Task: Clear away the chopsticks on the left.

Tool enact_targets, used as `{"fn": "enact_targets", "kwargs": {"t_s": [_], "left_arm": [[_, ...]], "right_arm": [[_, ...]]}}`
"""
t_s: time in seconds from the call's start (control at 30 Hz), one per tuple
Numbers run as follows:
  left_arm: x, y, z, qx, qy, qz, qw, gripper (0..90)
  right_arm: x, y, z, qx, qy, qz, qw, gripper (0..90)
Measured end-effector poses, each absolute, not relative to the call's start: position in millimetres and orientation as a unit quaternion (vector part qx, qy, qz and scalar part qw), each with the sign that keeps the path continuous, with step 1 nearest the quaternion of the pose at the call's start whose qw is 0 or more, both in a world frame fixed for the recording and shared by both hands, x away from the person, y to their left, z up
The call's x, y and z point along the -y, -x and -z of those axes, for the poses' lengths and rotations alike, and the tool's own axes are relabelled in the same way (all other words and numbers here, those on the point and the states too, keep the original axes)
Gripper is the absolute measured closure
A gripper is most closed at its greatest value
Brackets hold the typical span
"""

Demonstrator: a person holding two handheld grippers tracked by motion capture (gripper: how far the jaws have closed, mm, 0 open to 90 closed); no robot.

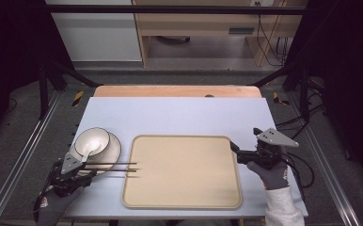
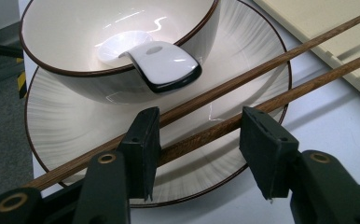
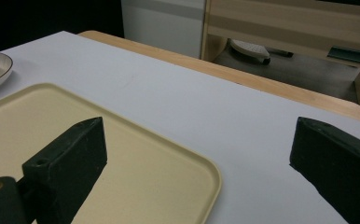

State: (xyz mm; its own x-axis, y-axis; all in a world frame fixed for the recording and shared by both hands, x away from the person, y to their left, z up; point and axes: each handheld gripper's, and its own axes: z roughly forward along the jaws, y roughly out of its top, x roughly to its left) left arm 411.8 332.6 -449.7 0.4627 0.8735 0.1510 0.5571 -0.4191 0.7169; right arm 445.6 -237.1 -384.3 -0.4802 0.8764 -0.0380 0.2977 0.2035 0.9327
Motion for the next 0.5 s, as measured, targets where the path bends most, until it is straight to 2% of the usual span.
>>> {"fn": "enact_targets", "kwargs": {"t_s": [0.3, 0.5], "left_arm": [[-332.6, -414.2, 448.6, -0.45, -0.803, -0.25, 0.301, 48.5], [-329.5, -412.5, 445.7, -0.447, -0.81, -0.243, 0.293, 58.3]], "right_arm": [[237.3, -445.5, 384.3, -0.715, -0.411, -0.478, 0.304, 4.0], [237.7, -445.4, 384.3, -0.715, -0.411, -0.476, 0.305, 3.9]]}}
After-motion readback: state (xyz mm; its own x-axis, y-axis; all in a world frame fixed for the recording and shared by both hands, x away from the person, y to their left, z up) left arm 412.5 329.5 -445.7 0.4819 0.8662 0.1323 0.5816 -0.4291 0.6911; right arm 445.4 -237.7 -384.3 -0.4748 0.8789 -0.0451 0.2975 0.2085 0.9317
